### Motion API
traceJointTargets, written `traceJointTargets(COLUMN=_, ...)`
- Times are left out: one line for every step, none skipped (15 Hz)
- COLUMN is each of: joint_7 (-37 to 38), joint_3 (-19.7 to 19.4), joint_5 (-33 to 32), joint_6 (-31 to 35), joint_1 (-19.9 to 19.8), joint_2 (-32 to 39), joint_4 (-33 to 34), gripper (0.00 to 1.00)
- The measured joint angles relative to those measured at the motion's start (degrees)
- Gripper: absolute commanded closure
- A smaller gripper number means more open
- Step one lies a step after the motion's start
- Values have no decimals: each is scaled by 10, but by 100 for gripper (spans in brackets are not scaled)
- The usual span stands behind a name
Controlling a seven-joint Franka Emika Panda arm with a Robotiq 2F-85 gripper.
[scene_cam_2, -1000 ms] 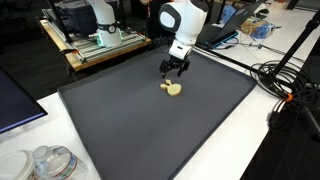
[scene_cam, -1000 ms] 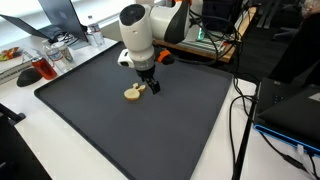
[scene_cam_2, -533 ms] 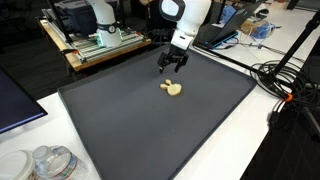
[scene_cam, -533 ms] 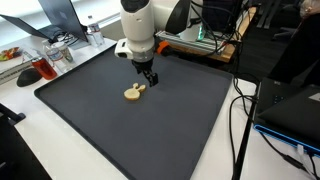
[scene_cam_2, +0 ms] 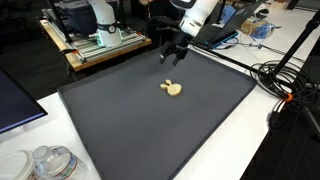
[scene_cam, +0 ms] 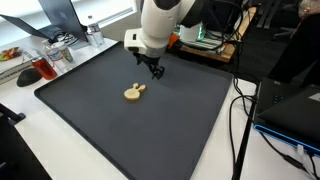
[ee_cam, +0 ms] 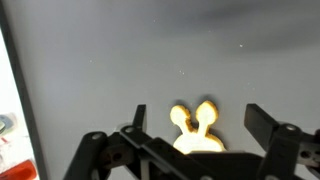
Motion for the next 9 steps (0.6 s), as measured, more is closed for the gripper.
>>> traceJointTargets(joint_7=2, joint_3=5, joint_5=-18, joint_6=-9, joint_1=6, joint_2=0, joint_4=4, gripper=0)
traceJointTargets(joint_7=2, joint_3=11, joint_5=-34, joint_6=-15, joint_1=10, joint_2=0, joint_4=9, gripper=0)
traceJointTargets(joint_7=2, joint_3=16, joint_5=-50, joint_6=-18, joint_1=13, joint_2=1, joint_4=13, gripper=0)
traceJointTargets(joint_7=2, joint_3=22, joint_5=-66, joint_6=-20, joint_1=16, joint_2=2, joint_4=18, gripper=0)
traceJointTargets(joint_7=0, joint_3=27, joint_5=-79, joint_6=-20, joint_1=16, joint_2=4, joint_4=23, gripper=0)
traceJointTargets(joint_7=-2, joint_3=32, joint_5=-89, joint_6=-20, joint_1=16, joint_2=7, joint_4=29, gripper=0)
traceJointTargets(joint_7=-3, joint_3=35, joint_5=-99, joint_6=-20, joint_1=16, joint_2=11, joint_4=36, gripper=0)
traceJointTargets(joint_7=-6, joint_3=38, joint_5=-107, joint_6=-19, joint_1=16, joint_2=15, joint_4=43, gripper=0)
traceJointTargets(joint_7=-10, joint_3=41, joint_5=-115, joint_6=-19, joint_1=16, joint_2=20, joint_4=50, gripper=0)
